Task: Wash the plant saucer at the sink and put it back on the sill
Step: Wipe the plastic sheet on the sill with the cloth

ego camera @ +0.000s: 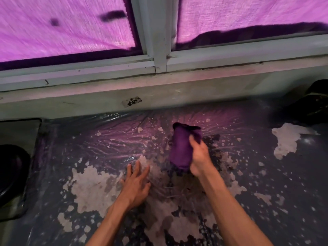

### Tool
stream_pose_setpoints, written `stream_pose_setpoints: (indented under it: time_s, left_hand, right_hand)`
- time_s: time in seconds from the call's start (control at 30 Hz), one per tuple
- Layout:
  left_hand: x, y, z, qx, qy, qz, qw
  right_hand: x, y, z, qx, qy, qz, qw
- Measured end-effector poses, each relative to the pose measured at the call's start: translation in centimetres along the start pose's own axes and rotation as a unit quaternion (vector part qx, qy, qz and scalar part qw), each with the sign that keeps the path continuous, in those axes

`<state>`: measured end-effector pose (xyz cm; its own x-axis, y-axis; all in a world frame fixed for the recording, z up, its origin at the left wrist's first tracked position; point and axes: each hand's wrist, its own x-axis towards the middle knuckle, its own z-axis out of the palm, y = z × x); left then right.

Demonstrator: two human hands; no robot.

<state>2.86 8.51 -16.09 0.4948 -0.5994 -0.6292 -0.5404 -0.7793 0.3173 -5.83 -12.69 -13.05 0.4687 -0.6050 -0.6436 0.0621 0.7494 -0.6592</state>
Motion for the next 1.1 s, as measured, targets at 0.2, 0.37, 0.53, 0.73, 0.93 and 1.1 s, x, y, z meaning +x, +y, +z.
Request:
stream_pose_setpoints:
  time_s: [0.2, 0.37, 0.53, 0.73, 0.93, 1.1]
  left_hand:
    - [-0.2, 0.2, 0.1, 0.018, -0.008, 0.003, 1.0]
    - [-0.2, 0.0, 0.0, 0.016, -0.016, 0.009, 1.0]
    - [-0.2, -0.2, 0.3, 0.014, -0.012, 0.008, 1.0]
    - [-0.2, 0.1, 0.0, 0.005, -0.017, 0.009, 1.0]
    - [-0.5, 0.0, -0.4, -0.007, -0.026, 0.013, 1.0]
    - [-0.4, 0.2, -0.5, -0.003, -0.024, 0.003, 1.0]
  right_hand:
    - [-1.8, -4.3, -5.1, 0.146, -0.022, 0.065, 0.987]
    - [-1.9, -6.2, -7.7, 0.121, -0.047, 0.015, 0.991]
    - [0.0, -6.7, -9.3, 0.022, -0.039, -0.017, 0.999]
    - [3.5, -3.9, -8.4, -0.282, 0.122, -0.164, 0.937]
    - [5.7, 0.4, -3.1, -0.619, 0.118, -0.309, 0.713]
    - [4.4, 2.7, 1.2, -0.694, -0.059, -0.361, 0.62]
